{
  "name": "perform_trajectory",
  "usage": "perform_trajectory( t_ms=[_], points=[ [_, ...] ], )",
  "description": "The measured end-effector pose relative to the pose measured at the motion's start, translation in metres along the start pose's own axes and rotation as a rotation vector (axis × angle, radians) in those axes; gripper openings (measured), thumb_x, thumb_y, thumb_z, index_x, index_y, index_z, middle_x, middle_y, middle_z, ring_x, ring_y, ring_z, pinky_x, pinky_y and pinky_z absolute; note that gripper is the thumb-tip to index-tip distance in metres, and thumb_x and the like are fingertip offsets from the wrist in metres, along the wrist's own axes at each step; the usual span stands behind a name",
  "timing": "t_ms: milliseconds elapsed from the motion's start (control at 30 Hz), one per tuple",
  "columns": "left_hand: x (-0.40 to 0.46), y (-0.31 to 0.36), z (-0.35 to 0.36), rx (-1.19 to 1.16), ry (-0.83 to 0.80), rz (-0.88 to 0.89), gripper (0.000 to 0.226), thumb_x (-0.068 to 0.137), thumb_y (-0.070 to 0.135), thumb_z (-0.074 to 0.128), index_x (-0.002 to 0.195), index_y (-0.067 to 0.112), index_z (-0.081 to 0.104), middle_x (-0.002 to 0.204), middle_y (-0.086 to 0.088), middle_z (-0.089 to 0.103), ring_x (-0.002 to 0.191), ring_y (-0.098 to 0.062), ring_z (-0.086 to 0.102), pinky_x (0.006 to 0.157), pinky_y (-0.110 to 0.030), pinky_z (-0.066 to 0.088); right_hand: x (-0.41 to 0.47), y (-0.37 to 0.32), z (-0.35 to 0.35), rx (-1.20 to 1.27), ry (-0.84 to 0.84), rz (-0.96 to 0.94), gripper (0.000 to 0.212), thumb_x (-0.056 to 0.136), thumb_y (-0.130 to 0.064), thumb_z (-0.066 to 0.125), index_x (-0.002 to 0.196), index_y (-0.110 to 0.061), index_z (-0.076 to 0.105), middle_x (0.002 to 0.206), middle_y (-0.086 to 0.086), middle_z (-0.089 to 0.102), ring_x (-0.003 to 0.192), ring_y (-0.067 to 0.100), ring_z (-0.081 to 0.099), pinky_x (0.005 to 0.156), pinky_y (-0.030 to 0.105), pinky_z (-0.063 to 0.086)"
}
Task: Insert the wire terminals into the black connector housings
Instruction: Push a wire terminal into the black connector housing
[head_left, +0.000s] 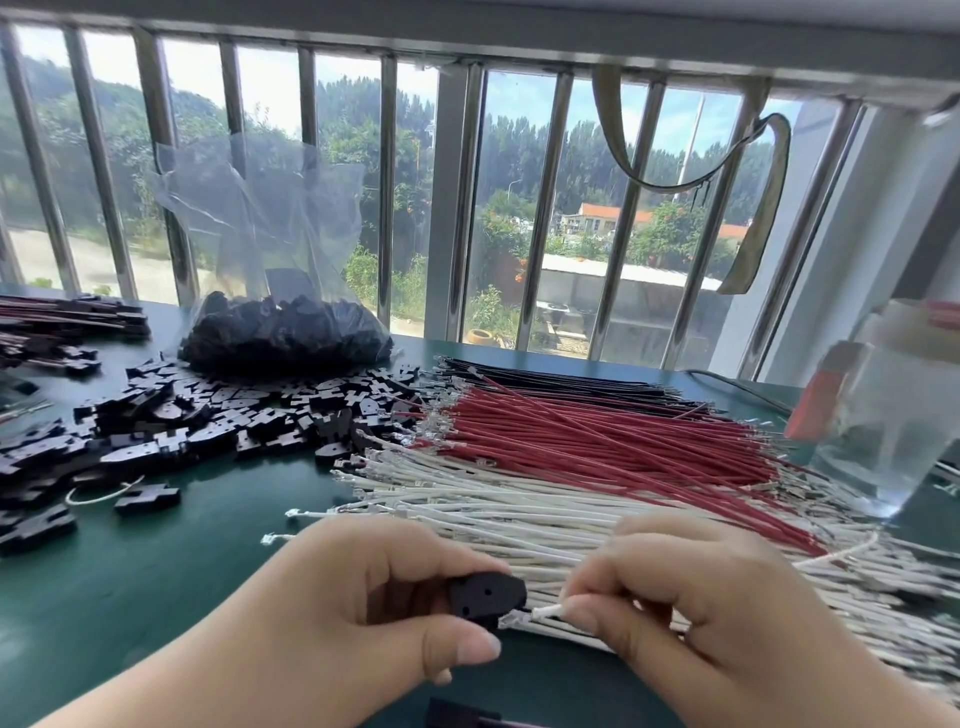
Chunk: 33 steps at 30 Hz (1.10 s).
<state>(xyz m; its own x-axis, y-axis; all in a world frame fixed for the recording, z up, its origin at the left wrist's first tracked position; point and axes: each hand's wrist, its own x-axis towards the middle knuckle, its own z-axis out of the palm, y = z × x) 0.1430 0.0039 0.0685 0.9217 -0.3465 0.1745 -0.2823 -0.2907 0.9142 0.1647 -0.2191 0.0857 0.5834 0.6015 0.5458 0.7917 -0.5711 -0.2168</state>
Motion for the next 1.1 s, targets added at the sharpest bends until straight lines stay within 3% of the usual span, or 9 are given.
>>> perform_trajectory(
  t_ms=[133, 367, 633, 767, 933, 1000, 1100],
  points=[
    [-0.001, 0.003, 0.0, -0.112, -0.083, -0.053, 0.041, 0.05, 0.052, 0.081, 0.09, 0.045, 0.073, 0.081, 0.001, 0.075, 0.069, -0.012, 0.071, 0.063, -0.017, 0.053, 0.0, -0.002, 0.001, 0.041, 0.0, -0.019, 0.015, 0.081, -0.049, 0.054, 0.078, -0.037, 0.062, 0.068, -0.027, 0.054, 0.063, -0.012, 0.052, 0.055, 0.005, 0.04],
    [-0.002, 0.002, -0.007, -0.191, -0.025, -0.058, 0.058, 0.04, 0.067, 0.081, 0.091, 0.04, 0.073, 0.059, 0.002, 0.069, 0.057, -0.012, 0.067, 0.06, -0.018, 0.051, -0.001, 0.002, -0.004, 0.106, 0.042, 0.003, 0.015, 0.08, -0.046, 0.057, 0.074, -0.034, 0.064, 0.067, -0.026, 0.056, 0.061, -0.008, 0.053, 0.055, 0.005, 0.04],
    [0.001, 0.004, -0.001, -0.185, -0.134, -0.081, 0.053, 0.045, 0.065, 0.08, 0.093, 0.043, 0.072, 0.064, 0.003, 0.072, 0.058, -0.007, 0.066, 0.059, -0.016, 0.05, -0.001, -0.001, 0.001, 0.142, 0.03, 0.03, 0.016, 0.077, -0.051, 0.056, 0.078, -0.037, 0.064, 0.068, -0.031, 0.057, 0.064, -0.009, 0.056, 0.053, 0.005, 0.041],
    [0.002, 0.003, 0.003, -0.182, -0.163, -0.111, 0.039, 0.056, 0.047, 0.079, 0.094, 0.042, 0.073, 0.066, 0.004, 0.073, 0.057, -0.007, 0.065, 0.058, -0.019, 0.051, 0.0, -0.003, 0.008, 0.122, 0.011, 0.002, 0.015, 0.077, -0.048, 0.058, 0.076, -0.034, 0.064, 0.063, -0.029, 0.052, 0.062, -0.013, 0.053, 0.056, 0.0, 0.037],
    [0.004, -0.003, 0.007, -0.124, 0.006, -0.067, 0.038, 0.052, 0.043, 0.079, 0.089, 0.048, 0.072, 0.08, -0.007, 0.075, 0.06, -0.01, 0.066, 0.064, -0.025, 0.055, 0.0, 0.001, 0.01, 0.105, -0.002, 0.026, 0.02, 0.078, -0.051, 0.057, 0.081, -0.034, 0.067, 0.071, -0.02, 0.063, 0.066, -0.011, 0.057, 0.059, 0.0, 0.04],
    [0.004, -0.005, 0.009, -0.099, 0.075, -0.025, 0.034, 0.056, 0.035, 0.078, 0.088, 0.048, 0.072, 0.077, 0.002, 0.075, 0.063, -0.004, 0.067, 0.064, -0.02, 0.054, 0.0, 0.003, 0.011, 0.094, -0.02, 0.018, 0.02, 0.077, -0.05, 0.058, 0.084, -0.035, 0.07, 0.073, -0.021, 0.064, 0.069, -0.012, 0.058, 0.062, 0.0, 0.042],
    [0.002, -0.011, 0.013, 0.143, 0.206, 0.101, 0.034, 0.058, 0.051, 0.066, 0.092, 0.055, 0.066, 0.082, 0.021, 0.072, 0.076, 0.003, 0.068, 0.072, -0.019, 0.055, 0.001, 0.004, 0.014, 0.107, 0.027, -0.005, 0.013, 0.074, -0.043, 0.064, 0.076, -0.033, 0.072, 0.068, -0.021, 0.064, 0.066, -0.014, 0.057, 0.061, 0.0, 0.042]
  ],
)
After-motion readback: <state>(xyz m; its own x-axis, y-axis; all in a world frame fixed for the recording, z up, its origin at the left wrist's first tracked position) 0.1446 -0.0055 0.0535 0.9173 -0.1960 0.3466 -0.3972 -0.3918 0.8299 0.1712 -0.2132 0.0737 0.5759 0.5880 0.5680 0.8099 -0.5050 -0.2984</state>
